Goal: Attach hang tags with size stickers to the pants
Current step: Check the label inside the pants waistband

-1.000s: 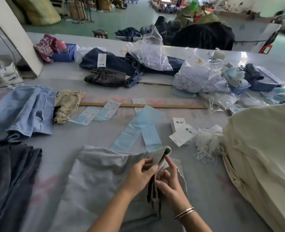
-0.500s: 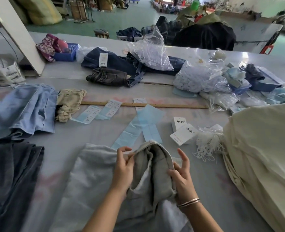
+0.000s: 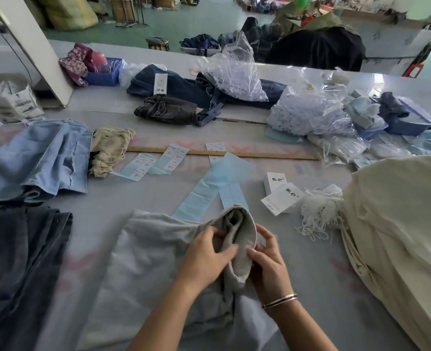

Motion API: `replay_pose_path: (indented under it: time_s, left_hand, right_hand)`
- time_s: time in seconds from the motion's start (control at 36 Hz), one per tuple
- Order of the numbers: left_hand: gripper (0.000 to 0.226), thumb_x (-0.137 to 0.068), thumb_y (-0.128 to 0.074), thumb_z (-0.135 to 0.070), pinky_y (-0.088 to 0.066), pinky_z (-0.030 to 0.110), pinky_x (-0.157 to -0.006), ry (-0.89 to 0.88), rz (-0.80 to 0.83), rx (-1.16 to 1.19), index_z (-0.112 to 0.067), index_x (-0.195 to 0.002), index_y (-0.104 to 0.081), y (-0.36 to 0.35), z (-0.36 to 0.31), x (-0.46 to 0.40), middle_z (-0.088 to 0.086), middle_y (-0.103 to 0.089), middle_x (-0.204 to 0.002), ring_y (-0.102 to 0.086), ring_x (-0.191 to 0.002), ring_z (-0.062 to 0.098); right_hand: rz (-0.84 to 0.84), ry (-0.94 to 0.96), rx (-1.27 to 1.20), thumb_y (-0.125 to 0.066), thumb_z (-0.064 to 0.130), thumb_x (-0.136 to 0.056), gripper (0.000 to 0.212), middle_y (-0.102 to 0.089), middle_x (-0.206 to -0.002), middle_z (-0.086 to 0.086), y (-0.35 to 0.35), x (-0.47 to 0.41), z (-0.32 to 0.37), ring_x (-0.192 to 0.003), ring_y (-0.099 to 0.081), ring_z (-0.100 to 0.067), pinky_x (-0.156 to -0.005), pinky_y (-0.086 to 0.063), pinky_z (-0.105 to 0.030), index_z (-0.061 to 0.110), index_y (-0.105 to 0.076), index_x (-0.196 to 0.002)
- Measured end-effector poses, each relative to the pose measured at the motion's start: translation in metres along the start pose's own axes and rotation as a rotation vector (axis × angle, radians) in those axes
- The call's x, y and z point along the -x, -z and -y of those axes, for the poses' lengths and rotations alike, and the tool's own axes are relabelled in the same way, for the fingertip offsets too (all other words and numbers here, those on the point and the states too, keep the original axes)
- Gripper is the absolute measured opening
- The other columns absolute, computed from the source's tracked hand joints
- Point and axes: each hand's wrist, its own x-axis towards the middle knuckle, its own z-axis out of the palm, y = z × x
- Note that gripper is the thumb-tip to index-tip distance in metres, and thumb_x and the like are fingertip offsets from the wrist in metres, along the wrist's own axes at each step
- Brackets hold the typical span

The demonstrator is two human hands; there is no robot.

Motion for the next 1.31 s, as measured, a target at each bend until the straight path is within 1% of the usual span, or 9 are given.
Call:
replay_pose_path:
  time_s: [0.08, 0.19, 0.47, 0.58, 0.67, 0.81, 0.97, 1.11, 1.31]
  left_hand:
    - [0.009, -0.087, -0.061, -0.01, -0.044, 0.019, -0.071, 0.086, -0.085, 0.218, -0.018, -0.089, -0.061, 0.011, 0.012, -0.004, -0.001, -0.068, -0.086, -0.063, -0.087, 0.018]
    - [0.027, -0.088, -0.053, 0.004, -0.045, 0.012, -0.06, 0.136, -0.123, 0.478, -0.02, -0.086, -0.065, 0.015, 0.024, 0.0, -0.008, -0.066, -0.064, -0.058, -0.064, 0.007]
    - [0.039, -0.084, -0.051, 0.01, -0.049, 0.016, -0.068, 0.136, -0.032, 0.573, -0.022, -0.102, -0.065, 0.021, 0.03, 0.014, -0.002, -0.074, -0.09, -0.067, -0.082, 0.008]
    - [0.037, -0.077, -0.059, 0.0, -0.052, 0.021, -0.072, 0.084, -0.091, 0.544, -0.027, -0.103, -0.062, 0.011, 0.023, 0.027, -0.009, -0.073, -0.096, -0.067, -0.085, 0.007]
    - [0.044, -0.081, -0.058, 0.011, -0.05, 0.011, -0.072, 0.038, -0.08, 0.535, -0.026, -0.105, -0.06, -0.002, 0.015, 0.034, -0.017, -0.072, -0.095, -0.067, -0.087, -0.001]
    - [0.047, -0.083, -0.058, 0.014, -0.051, 0.021, -0.087, 0.041, -0.106, 0.592, -0.026, -0.108, -0.061, -0.013, 0.009, 0.04, -0.004, -0.07, -0.109, -0.066, -0.102, 0.007]
    - [0.042, -0.086, -0.06, 0.007, -0.046, 0.042, -0.102, 0.093, -0.134, 0.675, -0.025, -0.114, -0.059, -0.014, 0.01, 0.045, -0.002, -0.067, -0.119, -0.061, -0.114, 0.014]
    - [0.044, -0.085, -0.06, 0.006, -0.048, 0.027, -0.098, 0.087, -0.238, 0.669, -0.03, -0.109, -0.062, -0.007, 0.005, 0.042, -0.007, -0.068, -0.115, -0.061, -0.112, 0.008]
    - [0.05, -0.085, -0.059, 0.007, -0.046, 0.04, -0.102, 0.089, -0.305, 0.715, -0.038, -0.105, -0.064, -0.001, 0.0, 0.043, -0.008, -0.068, -0.114, -0.062, -0.11, 0.009]
  right_hand:
    - [-0.121, 0.062, 0.053, -0.035, -0.017, -0.085, 0.052, -0.052, -0.058, 0.002, 0.007, -0.001, 0.004, -0.042, -0.042, -0.007, -0.041, -0.038, -0.016, 0.027, -0.052, -0.107]
    - [-0.152, 0.129, 0.176, -0.036, -0.014, -0.087, 0.051, -0.041, -0.055, 0.009, 0.005, -0.001, 0.005, -0.042, -0.033, -0.002, -0.038, -0.03, -0.013, 0.03, -0.061, -0.078]
    - [-0.127, 0.21, 0.869, -0.043, -0.012, -0.085, 0.054, -0.061, -0.071, 0.008, 0.0, 0.004, 0.014, -0.055, -0.049, 0.0, -0.058, -0.04, -0.017, 0.028, -0.076, -0.071]
    - [-0.012, 0.213, 1.532, -0.061, 0.026, -0.084, 0.012, -0.045, -0.083, 0.009, -0.007, 0.01, 0.028, -0.076, -0.053, -0.005, -0.072, -0.043, -0.025, 0.027, -0.073, -0.082]
    - [-0.006, 0.1, 1.695, -0.058, 0.058, -0.077, 0.036, -0.04, -0.09, 0.012, -0.012, 0.013, 0.027, -0.08, -0.057, -0.015, -0.066, -0.043, -0.027, 0.024, -0.069, -0.076]
    - [0.018, 0.03, 1.593, -0.062, 0.063, -0.074, 0.038, -0.043, -0.085, 0.011, -0.012, 0.009, 0.023, -0.067, -0.049, -0.005, -0.063, -0.037, -0.02, 0.027, -0.06, -0.062]
    - [0.126, 0.114, 1.56, -0.064, 0.024, -0.087, 0.027, -0.044, -0.074, 0.005, -0.003, 0.003, 0.021, -0.064, -0.047, -0.011, -0.058, -0.032, -0.017, 0.005, -0.064, -0.067]
    - [-0.005, 0.051, 0.925, -0.062, 0.007, -0.088, 0.031, -0.046, -0.063, 0.001, 0.006, 0.01, 0.025, -0.06, -0.045, -0.01, -0.061, -0.04, -0.026, 0.005, -0.058, -0.057]
    - [0.016, -0.122, 0.319, -0.06, 0.016, -0.077, 0.019, -0.069, -0.069, -0.006, 0.004, 0.022, 0.024, -0.063, -0.065, -0.014, -0.061, -0.054, -0.023, 0.008, -0.076, -0.073]
